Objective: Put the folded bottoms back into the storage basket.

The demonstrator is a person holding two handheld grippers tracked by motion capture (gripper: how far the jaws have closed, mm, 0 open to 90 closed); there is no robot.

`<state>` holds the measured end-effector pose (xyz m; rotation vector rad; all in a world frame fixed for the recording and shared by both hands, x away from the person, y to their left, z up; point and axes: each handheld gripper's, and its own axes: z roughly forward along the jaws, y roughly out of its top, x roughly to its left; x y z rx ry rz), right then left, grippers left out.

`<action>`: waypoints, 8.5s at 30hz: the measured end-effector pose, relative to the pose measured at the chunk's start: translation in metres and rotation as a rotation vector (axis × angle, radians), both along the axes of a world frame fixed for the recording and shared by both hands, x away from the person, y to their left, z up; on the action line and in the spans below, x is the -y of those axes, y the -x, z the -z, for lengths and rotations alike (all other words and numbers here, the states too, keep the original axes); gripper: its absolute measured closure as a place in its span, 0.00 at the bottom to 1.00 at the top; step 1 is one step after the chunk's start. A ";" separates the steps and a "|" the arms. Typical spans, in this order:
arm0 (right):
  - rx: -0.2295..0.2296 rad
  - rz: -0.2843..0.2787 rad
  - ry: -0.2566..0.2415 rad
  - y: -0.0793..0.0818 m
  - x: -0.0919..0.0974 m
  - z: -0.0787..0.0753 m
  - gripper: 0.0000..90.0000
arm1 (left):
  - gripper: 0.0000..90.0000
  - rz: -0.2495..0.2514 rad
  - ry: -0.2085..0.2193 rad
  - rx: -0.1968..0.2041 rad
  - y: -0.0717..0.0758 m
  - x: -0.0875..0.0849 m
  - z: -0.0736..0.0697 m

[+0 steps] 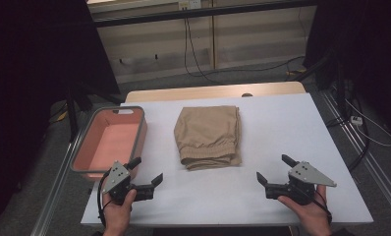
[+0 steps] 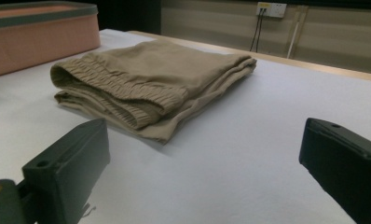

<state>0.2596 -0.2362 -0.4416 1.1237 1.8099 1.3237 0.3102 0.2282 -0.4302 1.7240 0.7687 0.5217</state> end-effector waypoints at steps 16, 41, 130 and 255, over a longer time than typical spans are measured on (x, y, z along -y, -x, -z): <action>-0.055 -0.119 0.042 -0.008 -0.027 0.001 0.05 | 0.05 0.025 -0.015 -0.010 -0.002 0.004 0.002; -0.212 -0.345 0.245 -0.058 -0.092 -0.013 0.05 | 0.05 0.069 -0.037 -0.029 -0.003 0.010 0.006; -0.191 -0.622 0.500 -0.132 -0.130 -0.008 0.88 | 0.07 0.114 -0.043 -0.140 -0.014 0.015 0.008; -0.140 -0.701 0.345 -0.050 -0.131 -0.016 0.88 | 0.94 0.037 -0.069 -0.348 -0.188 0.091 -0.004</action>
